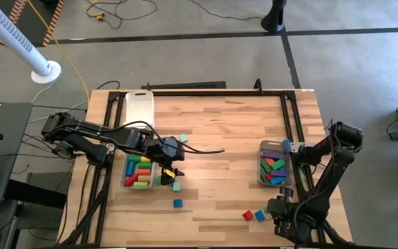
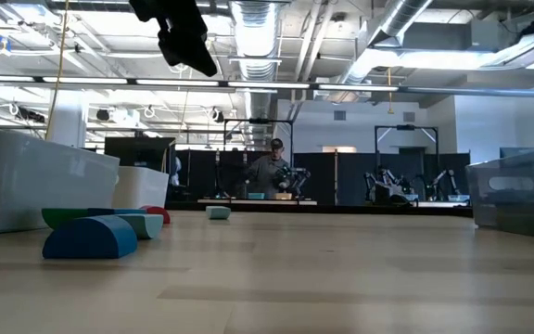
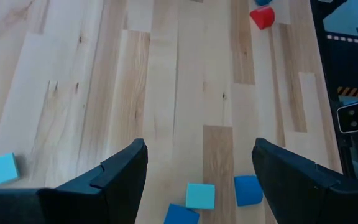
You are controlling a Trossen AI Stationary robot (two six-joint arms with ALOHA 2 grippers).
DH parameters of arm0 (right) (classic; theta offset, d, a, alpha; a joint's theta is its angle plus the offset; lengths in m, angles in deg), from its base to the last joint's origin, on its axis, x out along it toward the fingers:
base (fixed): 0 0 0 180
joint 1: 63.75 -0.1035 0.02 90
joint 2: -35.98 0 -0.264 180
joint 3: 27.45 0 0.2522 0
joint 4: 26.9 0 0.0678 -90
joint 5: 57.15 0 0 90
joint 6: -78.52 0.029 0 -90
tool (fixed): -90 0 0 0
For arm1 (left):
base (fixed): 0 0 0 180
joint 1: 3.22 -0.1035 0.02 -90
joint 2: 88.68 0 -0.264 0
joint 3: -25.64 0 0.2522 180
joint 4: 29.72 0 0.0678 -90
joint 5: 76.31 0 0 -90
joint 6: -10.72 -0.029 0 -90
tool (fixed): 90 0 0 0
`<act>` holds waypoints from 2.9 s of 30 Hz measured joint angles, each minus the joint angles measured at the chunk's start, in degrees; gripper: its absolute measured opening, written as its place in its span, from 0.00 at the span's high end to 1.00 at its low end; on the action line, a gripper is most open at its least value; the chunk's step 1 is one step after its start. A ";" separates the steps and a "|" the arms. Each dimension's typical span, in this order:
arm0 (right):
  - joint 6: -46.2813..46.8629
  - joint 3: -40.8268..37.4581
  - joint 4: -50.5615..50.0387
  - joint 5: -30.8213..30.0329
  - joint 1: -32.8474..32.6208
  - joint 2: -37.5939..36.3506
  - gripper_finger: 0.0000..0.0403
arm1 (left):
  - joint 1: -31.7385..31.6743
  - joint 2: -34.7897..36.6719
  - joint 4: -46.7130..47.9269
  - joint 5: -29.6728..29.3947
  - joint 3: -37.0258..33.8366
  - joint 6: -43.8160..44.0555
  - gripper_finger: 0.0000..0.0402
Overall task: Sort blocks by size
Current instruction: Put the dark green semicircular block into the white bin
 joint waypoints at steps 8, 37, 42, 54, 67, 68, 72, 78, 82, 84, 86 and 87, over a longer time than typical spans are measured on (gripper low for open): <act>1.29 0.00 -0.31 0.13 0.51 2.89 0.41 | 0.01 0.00 0.00 0.00 0.00 -0.02 0.32; 3.28 -0.02 1.65 3.34 3.31 8.43 0.72 | 0.00 -0.01 -2.62 0.00 0.02 1.06 0.32; 3.52 -0.02 2.60 3.28 3.30 8.41 0.73 | 0.00 0.01 -3.46 0.00 0.02 1.25 0.32; 4.48 0.13 1.79 2.65 3.70 6.72 0.73 | 0.01 -0.01 -3.92 0.00 0.02 1.14 0.32; 0.78 0.15 -1.00 -3.64 8.49 -1.04 0.73 | -0.01 -0.01 -10.17 0.00 0.02 -5.18 0.32; -0.65 0.15 -0.52 -3.99 9.44 -1.72 0.73 | 0.00 0.00 -11.09 0.00 0.02 -6.46 0.32; -8.43 0.18 4.37 -4.66 14.11 -4.31 0.73 | -0.01 -0.01 -15.56 -0.06 0.02 -12.97 0.32; -21.10 0.20 14.81 -4.43 22.33 -6.85 0.72 | 0.01 -0.01 -23.59 -1.99 0.02 -23.15 0.32; -28.00 0.20 21.38 -1.99 27.58 -7.99 0.72 | -0.01 -0.02 -26.08 -2.01 0.02 -27.52 0.32; -30.86 0.20 24.52 -0.81 29.86 -8.46 0.72 | -0.01 -0.89 -27.21 -1.79 0.04 -28.43 0.32; -33.51 0.20 27.49 1.03 31.99 -8.81 0.72 | -0.01 -1.54 -26.64 -0.86 0.02 -29.18 0.32; -34.67 0.20 28.93 2.06 33.06 -8.85 0.72 | -0.01 -2.52 -27.28 0.28 0.02 -29.42 0.32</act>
